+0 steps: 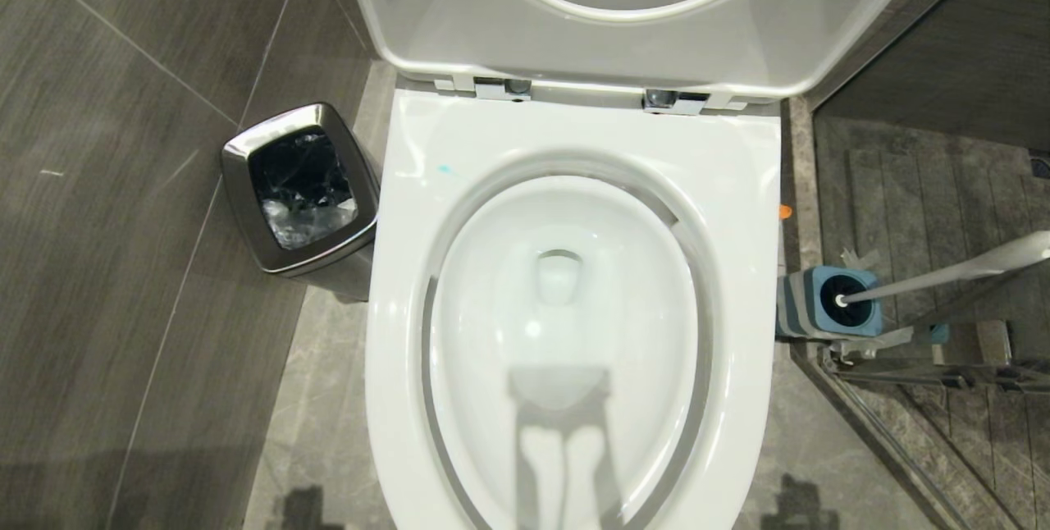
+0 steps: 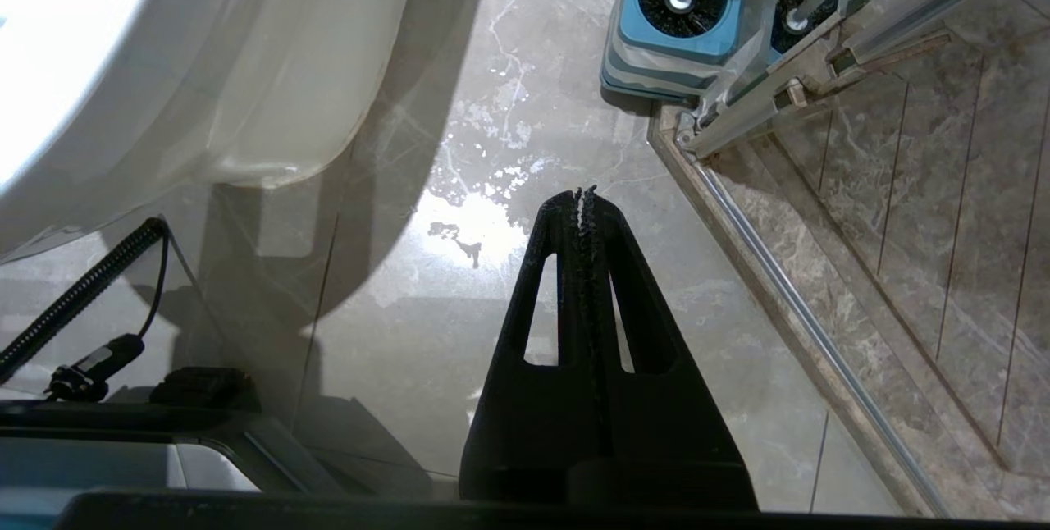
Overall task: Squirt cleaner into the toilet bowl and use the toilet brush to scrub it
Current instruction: Pour in the cleaning agent
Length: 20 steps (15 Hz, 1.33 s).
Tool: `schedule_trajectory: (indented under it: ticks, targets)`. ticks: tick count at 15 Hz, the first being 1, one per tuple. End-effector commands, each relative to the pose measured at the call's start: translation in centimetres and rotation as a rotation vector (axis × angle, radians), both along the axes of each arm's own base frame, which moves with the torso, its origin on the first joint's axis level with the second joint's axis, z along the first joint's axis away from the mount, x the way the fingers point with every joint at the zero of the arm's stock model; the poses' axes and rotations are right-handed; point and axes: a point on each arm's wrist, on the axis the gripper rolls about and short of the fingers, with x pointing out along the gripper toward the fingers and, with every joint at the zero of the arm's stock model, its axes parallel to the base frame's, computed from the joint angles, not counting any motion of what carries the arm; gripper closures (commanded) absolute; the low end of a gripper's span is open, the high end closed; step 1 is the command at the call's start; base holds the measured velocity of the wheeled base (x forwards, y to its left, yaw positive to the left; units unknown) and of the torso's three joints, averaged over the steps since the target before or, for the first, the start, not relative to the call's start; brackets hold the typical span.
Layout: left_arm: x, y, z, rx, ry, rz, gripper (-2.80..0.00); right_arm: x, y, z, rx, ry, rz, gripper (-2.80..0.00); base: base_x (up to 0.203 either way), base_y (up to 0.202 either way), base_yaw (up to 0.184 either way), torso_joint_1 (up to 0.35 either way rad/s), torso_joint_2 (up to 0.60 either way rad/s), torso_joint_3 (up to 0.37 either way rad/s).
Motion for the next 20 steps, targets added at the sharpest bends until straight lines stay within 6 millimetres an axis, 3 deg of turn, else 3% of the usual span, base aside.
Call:
schedule_trajectory:
  ticks: [1, 20]
  targets:
    - [-0.01, 0.0, 0.0, 0.002, 0.0, 0.0, 0.0, -0.01, 0.0, 0.0, 0.0, -0.002, 0.0, 0.0, 0.0, 0.0, 0.0, 0.0, 0.0, 0.0]
    - [-0.01, 0.0, 0.0, 0.007, 0.0, -0.002, 0.0, -0.04, 0.0, -0.01, 0.0, -0.005, 0.0, 0.0, 0.0, 0.0, 0.0, 0.0, 0.0, 0.0]
